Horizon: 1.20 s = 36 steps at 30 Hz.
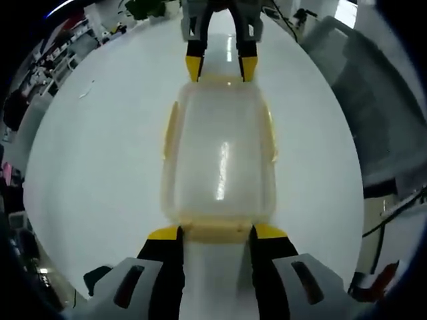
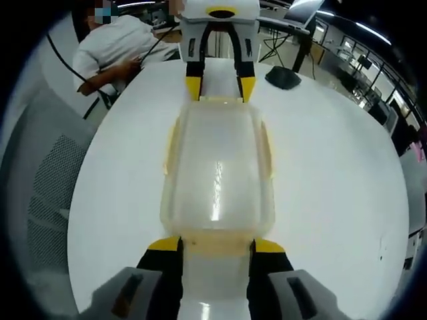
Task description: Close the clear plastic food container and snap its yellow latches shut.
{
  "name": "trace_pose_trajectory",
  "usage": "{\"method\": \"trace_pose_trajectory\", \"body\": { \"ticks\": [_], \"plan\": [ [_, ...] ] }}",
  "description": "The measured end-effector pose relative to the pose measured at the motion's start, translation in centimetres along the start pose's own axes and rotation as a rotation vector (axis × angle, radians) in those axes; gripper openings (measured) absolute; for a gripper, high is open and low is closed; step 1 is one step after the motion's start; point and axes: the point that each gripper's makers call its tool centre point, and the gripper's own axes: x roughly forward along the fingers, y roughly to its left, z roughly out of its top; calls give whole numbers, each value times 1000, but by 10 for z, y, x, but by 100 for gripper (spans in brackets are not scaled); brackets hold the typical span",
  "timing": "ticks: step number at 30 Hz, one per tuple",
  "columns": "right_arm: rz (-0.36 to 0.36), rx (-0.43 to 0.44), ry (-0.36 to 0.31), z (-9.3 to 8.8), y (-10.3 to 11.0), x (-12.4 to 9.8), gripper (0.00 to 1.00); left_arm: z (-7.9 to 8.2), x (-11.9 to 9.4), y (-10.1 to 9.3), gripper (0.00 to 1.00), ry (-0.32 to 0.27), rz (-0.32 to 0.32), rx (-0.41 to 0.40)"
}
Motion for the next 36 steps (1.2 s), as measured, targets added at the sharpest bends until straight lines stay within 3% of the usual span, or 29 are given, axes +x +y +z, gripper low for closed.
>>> {"method": "trace_pose_trajectory", "body": {
  "ticks": [22, 36],
  "plan": [
    [-9, 9, 27, 0, 0, 0, 34, -1, -2, -1, 35, -8, 28, -51],
    [-51, -34, 0, 11, -4, -24, 34, 6, -24, 0, 35, -29, 81, -57]
  ]
}}
